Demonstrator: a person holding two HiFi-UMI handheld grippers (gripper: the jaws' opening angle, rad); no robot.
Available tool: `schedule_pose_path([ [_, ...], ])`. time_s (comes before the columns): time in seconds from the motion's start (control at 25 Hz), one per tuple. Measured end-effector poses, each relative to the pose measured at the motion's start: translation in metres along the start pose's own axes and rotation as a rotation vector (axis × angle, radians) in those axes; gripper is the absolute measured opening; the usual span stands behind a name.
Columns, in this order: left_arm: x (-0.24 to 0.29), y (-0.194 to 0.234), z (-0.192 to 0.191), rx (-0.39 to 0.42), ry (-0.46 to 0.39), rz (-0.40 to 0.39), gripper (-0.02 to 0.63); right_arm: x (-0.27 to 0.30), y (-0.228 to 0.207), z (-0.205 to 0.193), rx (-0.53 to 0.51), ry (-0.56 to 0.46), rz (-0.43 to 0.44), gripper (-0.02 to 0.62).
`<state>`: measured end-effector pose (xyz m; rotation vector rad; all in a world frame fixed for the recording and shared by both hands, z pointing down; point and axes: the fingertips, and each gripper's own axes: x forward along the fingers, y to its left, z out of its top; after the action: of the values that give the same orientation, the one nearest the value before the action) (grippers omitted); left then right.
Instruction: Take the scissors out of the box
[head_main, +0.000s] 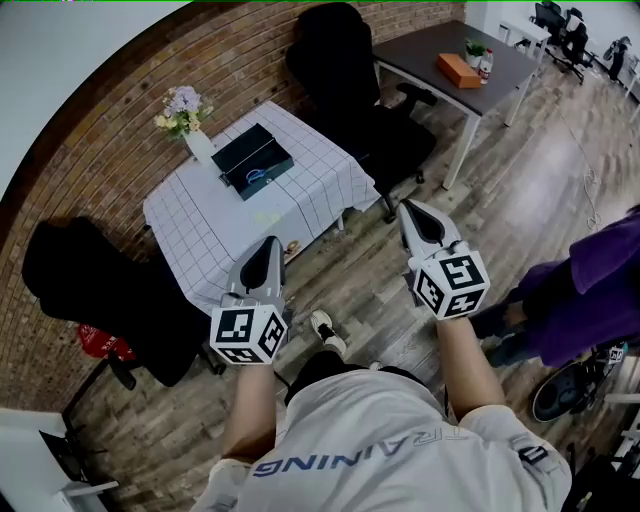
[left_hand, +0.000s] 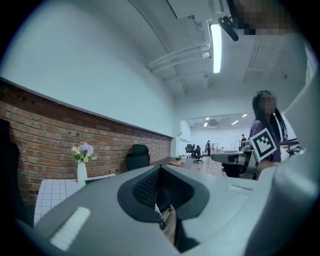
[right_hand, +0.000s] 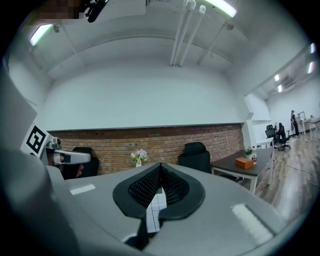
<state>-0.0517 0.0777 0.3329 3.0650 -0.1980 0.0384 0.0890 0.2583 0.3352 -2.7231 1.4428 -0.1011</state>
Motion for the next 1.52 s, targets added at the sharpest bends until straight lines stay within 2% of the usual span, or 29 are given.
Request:
schedule_pose_path([
  [0.32,0.063,0.027,-0.004,-0.025,-0.002,-0.023,0.003,0.049,-0.025,-0.006,-0.038,0.064,-0.004,0.015],
  [0.6,0.128,0.069,-0.006,-0.028,0.014,-0.038,0.004,0.122,-0.048,-0.001,-0.057,0.089,-0.028,0.015],
  [0.8,0.162,0.128,-0.006,-0.062,0.021,-0.003,0.003,0.19,-0.043,-0.005,-0.058,0.117,-0.007,0.015],
  [1.12,0.197,0.223,-0.011,-0.082,0.046,0.058,0.003,0.293,-0.009,-0.011,-0.089,0.159,0.053,0.015],
  [1.52,0.22,0.285,-0.018,-0.09,0.066,0.165,0.003,0.385,0.011,-0.028,-0.086,0.192,0.187,0.015],
])
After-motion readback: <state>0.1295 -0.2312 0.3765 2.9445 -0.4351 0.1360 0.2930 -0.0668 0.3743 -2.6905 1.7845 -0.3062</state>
